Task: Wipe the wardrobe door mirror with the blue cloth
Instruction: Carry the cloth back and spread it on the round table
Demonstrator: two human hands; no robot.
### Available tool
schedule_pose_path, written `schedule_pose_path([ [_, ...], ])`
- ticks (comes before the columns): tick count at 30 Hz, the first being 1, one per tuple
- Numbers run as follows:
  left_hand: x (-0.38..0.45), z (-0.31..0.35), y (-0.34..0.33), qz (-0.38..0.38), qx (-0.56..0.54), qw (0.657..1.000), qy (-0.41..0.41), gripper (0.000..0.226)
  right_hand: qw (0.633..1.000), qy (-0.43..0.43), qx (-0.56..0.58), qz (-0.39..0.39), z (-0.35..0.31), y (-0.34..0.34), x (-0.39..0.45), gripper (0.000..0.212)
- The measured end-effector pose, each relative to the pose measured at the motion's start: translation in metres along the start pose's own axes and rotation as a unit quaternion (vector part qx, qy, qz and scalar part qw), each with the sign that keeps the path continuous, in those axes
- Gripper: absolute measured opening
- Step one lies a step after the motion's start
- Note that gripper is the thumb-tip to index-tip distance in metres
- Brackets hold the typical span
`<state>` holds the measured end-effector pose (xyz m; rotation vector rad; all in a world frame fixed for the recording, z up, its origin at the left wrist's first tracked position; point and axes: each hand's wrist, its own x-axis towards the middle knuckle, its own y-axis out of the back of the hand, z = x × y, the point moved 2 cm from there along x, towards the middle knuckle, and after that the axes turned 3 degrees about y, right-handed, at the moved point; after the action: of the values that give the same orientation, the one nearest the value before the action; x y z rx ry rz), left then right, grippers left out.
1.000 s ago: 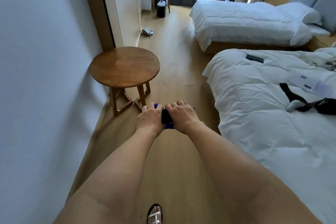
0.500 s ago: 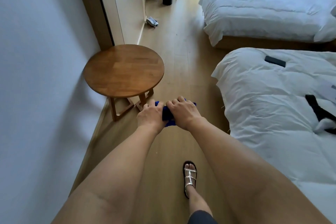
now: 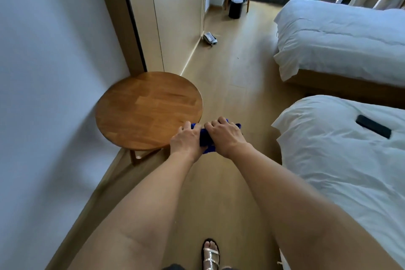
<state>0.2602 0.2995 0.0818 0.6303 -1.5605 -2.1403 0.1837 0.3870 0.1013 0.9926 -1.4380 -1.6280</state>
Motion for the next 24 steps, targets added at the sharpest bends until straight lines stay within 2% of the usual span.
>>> schedule_pose_path([
  [6, 0.055, 0.016, -0.015, -0.010, 0.004, 1.000, 0.026, 0.051, 0.999, 0.036, -0.003, -0.015, 0.047, -0.018, 0.045, 0.038],
  [13, 0.117, 0.004, -0.021, -0.008, -0.004, 0.998, 0.055, 0.054, 0.996, 0.090, -0.003, -0.006, 0.073, -0.028, 0.112, 0.036],
  [24, 0.261, -0.032, -0.007, 0.014, -0.049, 0.992, 0.112, 0.053, 0.984, 0.172, -0.043, -0.014, 0.113, -0.022, 0.271, 0.035],
])
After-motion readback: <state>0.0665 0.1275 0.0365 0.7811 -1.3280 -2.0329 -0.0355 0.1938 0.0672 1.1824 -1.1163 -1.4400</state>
